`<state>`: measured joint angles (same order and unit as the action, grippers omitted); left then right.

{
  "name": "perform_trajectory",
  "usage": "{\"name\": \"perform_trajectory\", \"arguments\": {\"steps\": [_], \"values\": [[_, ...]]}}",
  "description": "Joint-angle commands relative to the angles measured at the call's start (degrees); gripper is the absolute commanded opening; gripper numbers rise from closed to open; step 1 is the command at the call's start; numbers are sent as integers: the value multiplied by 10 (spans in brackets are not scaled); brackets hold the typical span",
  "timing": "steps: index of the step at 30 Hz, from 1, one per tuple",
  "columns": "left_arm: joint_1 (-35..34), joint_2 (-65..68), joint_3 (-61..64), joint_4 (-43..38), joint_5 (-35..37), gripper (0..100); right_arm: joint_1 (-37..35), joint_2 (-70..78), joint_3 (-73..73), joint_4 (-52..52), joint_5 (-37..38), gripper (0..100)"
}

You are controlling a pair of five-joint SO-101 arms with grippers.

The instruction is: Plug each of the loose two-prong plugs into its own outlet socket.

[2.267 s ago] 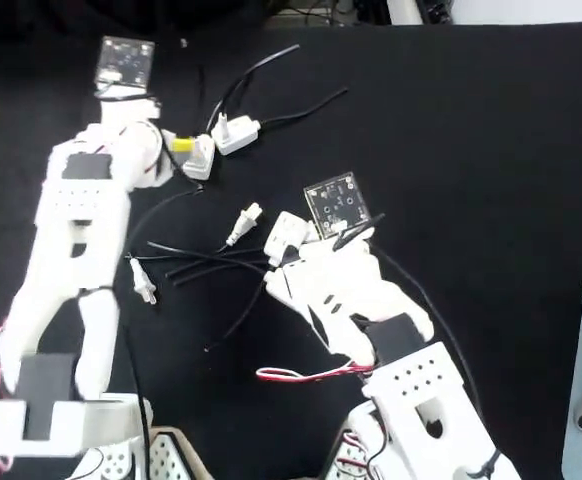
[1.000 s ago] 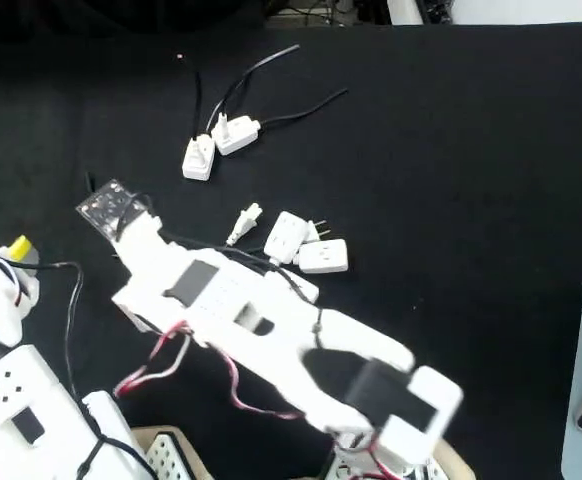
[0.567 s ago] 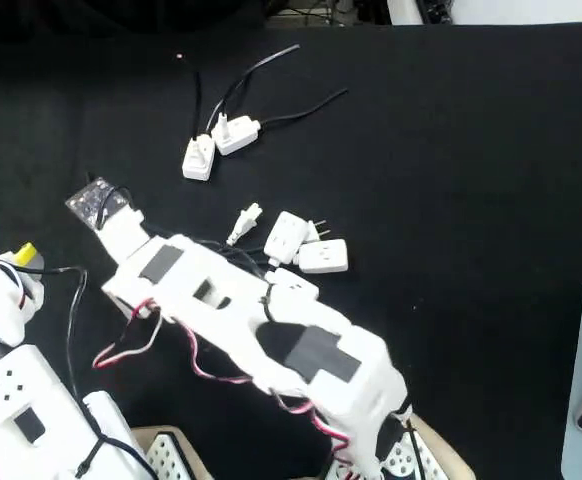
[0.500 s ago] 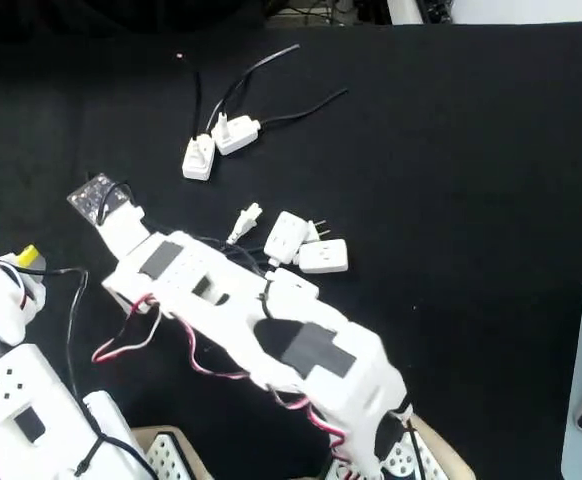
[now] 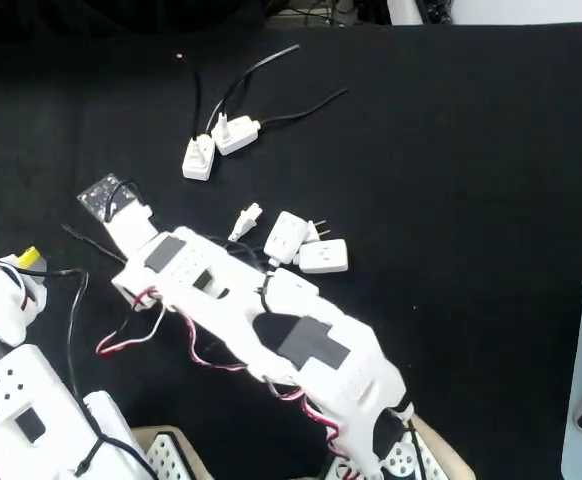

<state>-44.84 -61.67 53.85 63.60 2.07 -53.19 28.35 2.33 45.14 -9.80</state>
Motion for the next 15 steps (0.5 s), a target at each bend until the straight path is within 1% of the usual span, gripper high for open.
{"name": "perform_trajectory", "arguments": {"steps": [1,5,9,13,15], "values": [[-5,-9,-6,2,0,292,16,-35,-31,34,13,12],[-5,-9,-6,2,0,292,22,-106,-20,100,19,12],[-5,-9,-7,2,0,292,30,-206,42,157,22,12],[-5,-9,-7,1,1,292,47,-332,154,179,76,12],[-3,-9,-7,1,3,292,69,-401,220,179,98,12]]}}
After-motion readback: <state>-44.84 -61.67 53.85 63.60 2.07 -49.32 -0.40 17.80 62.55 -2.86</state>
